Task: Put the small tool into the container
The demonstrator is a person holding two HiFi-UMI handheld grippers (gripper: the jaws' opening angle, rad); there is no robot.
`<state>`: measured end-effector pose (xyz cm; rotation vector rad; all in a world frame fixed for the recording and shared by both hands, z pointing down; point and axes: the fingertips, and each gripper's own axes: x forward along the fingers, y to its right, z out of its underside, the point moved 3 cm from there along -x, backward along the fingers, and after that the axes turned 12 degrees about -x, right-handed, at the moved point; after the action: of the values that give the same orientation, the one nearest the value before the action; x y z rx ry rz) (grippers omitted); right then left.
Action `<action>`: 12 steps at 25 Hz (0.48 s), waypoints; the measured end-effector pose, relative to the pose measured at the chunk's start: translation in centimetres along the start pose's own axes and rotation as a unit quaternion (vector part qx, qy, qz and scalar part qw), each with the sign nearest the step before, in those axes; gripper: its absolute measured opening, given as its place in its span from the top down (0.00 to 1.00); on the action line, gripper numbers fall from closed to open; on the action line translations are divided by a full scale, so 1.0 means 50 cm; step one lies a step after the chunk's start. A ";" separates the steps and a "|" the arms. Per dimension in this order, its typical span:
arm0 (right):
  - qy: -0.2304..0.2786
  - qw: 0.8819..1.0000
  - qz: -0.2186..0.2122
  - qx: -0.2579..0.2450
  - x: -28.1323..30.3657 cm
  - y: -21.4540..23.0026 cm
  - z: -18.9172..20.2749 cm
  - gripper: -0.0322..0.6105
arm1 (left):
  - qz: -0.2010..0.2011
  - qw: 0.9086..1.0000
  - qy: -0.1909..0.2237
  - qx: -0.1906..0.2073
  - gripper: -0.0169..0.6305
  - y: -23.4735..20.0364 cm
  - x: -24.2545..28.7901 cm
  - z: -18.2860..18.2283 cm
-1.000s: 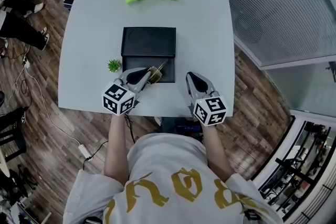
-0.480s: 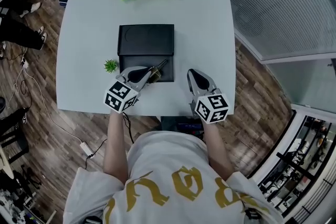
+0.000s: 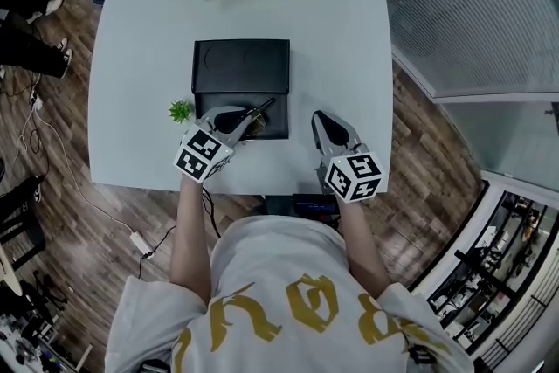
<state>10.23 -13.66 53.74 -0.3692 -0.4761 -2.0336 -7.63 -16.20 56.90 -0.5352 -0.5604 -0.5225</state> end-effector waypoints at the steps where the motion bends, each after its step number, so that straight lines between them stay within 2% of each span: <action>1: -0.003 1.000 -0.001 0.000 0.002 0.001 0.003 0.91 | -0.002 1.000 -0.008 0.006 0.94 -0.004 0.005 0.004; 3: -0.008 1.000 -0.002 0.002 0.007 0.002 0.009 0.91 | -0.001 1.000 -0.021 0.010 0.94 -0.007 0.015 0.010; 8: -0.015 1.000 -0.004 0.002 0.019 0.009 0.013 0.91 | 0.008 1.000 -0.022 0.008 0.94 -0.010 0.027 0.006; 12: -0.017 1.000 -0.004 0.002 0.024 0.018 0.011 0.91 | 0.004 0.999 -0.033 0.025 0.94 -0.015 0.037 0.011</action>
<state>10.51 -14.72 54.92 -0.4009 -0.5036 -2.0369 -6.92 -17.02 58.70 -0.5081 -0.6319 -0.4837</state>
